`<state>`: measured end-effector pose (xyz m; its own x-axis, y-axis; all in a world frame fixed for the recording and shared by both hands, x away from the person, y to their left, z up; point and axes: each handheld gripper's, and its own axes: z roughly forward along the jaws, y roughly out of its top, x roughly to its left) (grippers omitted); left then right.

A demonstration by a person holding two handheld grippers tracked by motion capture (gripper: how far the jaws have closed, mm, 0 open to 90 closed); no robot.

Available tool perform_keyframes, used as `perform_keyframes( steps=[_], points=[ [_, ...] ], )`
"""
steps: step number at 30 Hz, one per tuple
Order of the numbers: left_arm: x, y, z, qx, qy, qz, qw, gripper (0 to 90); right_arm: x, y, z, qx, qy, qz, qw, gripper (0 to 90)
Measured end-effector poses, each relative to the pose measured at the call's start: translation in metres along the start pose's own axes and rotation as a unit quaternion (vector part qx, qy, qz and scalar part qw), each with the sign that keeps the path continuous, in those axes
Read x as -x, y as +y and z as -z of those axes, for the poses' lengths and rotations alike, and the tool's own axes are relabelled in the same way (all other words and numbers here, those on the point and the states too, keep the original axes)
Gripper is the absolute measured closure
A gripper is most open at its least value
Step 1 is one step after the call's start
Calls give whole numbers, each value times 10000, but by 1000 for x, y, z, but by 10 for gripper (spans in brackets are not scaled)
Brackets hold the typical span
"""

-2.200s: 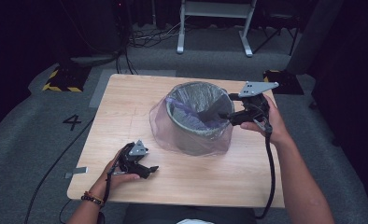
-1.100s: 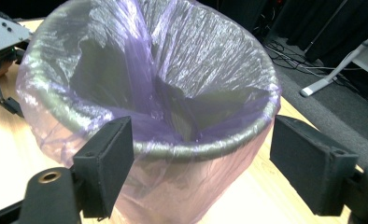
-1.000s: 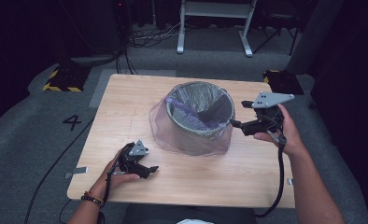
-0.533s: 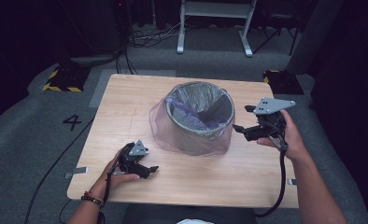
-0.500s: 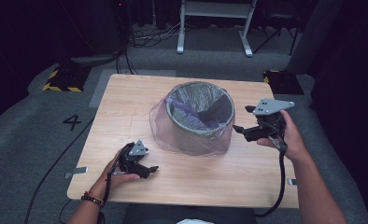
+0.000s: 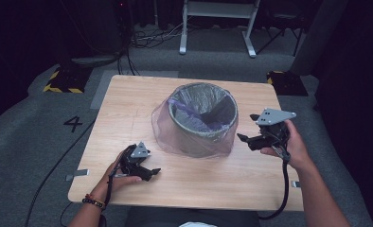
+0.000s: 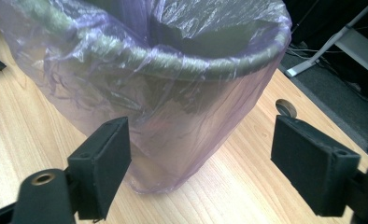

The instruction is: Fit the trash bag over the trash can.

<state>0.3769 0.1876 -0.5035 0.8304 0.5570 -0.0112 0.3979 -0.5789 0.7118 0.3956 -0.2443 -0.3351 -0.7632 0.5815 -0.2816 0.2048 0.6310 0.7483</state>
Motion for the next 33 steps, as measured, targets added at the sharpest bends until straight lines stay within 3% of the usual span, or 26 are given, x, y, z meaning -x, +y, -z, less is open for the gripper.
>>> perform_keyframes(
  steps=[33],
  points=[
    [0, 0, 0, 3, 0, 1, 10000, 152, -17, -44, -33, -597, 179, -54, 9980, 208]
  ],
)
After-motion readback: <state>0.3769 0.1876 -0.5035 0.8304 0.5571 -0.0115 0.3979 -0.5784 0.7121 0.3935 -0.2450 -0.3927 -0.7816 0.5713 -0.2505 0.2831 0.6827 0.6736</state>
